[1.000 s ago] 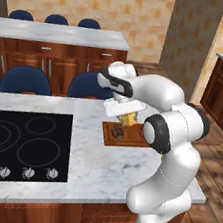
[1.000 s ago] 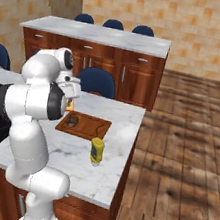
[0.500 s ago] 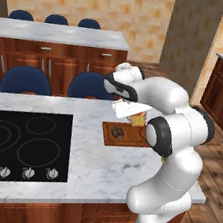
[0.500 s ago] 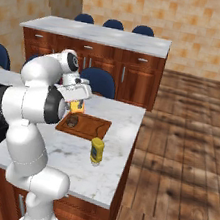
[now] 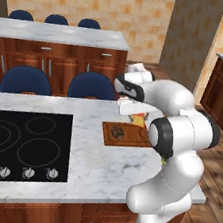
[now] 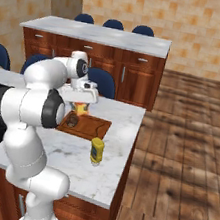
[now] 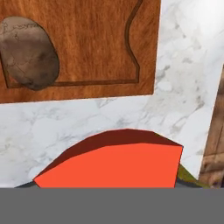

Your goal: Retrieve the reheated potato from the microwave, then place the potato, cheese, and condiment on the cutting board.

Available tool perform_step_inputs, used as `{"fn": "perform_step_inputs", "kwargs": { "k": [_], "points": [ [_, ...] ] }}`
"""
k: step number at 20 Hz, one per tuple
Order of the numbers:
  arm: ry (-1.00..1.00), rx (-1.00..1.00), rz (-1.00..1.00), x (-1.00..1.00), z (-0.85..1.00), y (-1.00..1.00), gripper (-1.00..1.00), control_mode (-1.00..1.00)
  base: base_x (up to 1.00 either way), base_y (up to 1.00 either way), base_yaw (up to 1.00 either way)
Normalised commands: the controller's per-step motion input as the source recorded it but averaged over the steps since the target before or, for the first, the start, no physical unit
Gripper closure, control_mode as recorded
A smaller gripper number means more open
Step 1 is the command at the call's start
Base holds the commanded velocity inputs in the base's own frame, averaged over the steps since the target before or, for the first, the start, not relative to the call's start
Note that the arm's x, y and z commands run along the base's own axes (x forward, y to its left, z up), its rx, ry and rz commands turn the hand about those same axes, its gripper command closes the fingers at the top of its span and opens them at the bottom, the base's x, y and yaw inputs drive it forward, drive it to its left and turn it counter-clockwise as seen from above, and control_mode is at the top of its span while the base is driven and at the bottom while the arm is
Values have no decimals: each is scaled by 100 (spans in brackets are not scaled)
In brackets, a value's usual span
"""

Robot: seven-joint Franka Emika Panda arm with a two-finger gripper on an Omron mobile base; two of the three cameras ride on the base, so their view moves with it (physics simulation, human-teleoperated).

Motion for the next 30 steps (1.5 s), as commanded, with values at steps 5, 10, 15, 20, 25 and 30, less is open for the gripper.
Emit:
{"fn": "perform_step_inputs", "kwargs": {
  "k": [5,10,15,20,25,30],
  "points": [
    [-25,6,7,20,-34,-2,100,-100,0,0,0],
    [-4,14,3,48,-22,-4,100,-100,0,0,0],
    [-6,14,2,49,-20,-2,100,-100,0,0,0],
    [-8,8,0,43,-28,0,100,-100,0,0,0],
    [-3,1,0,40,-31,0,100,-100,0,0,0],
    [0,0,0,17,-32,8,100,-100,0,0,0]
  ]
}}
